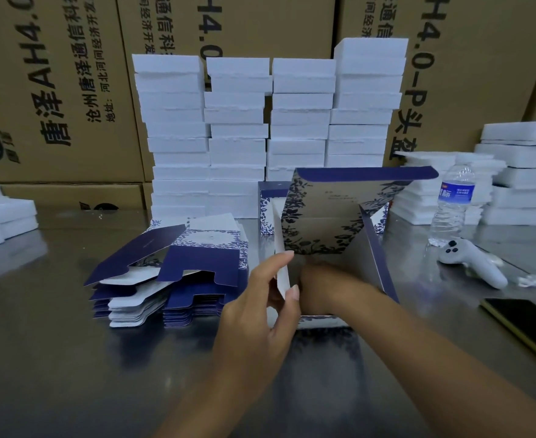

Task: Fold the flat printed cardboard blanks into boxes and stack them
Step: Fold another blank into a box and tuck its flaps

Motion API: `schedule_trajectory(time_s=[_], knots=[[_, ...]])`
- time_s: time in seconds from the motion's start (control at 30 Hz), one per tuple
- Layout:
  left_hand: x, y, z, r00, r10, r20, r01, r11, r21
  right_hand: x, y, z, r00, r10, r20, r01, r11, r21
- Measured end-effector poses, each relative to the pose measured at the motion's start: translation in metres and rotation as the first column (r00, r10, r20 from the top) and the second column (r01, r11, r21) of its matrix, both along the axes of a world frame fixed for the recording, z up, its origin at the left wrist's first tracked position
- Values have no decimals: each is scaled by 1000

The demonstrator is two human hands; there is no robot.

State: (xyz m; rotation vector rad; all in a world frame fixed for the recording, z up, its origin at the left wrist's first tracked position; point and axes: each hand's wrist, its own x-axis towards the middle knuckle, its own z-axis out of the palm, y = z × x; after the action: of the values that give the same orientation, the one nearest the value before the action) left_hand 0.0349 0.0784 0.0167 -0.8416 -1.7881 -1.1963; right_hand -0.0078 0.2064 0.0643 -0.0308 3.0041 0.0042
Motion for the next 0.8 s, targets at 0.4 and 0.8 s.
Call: schedule_trajectory(time_s=[0.4,0.8], knots=[[-10,-5,6,961,-153,230,95,965,245,61,20,32,949,300,-101,-292,707,-644],[-14,-8,5,854,-269,445,237,963,129,64,9,-3,664,-54,-746,-433,785,-443]])
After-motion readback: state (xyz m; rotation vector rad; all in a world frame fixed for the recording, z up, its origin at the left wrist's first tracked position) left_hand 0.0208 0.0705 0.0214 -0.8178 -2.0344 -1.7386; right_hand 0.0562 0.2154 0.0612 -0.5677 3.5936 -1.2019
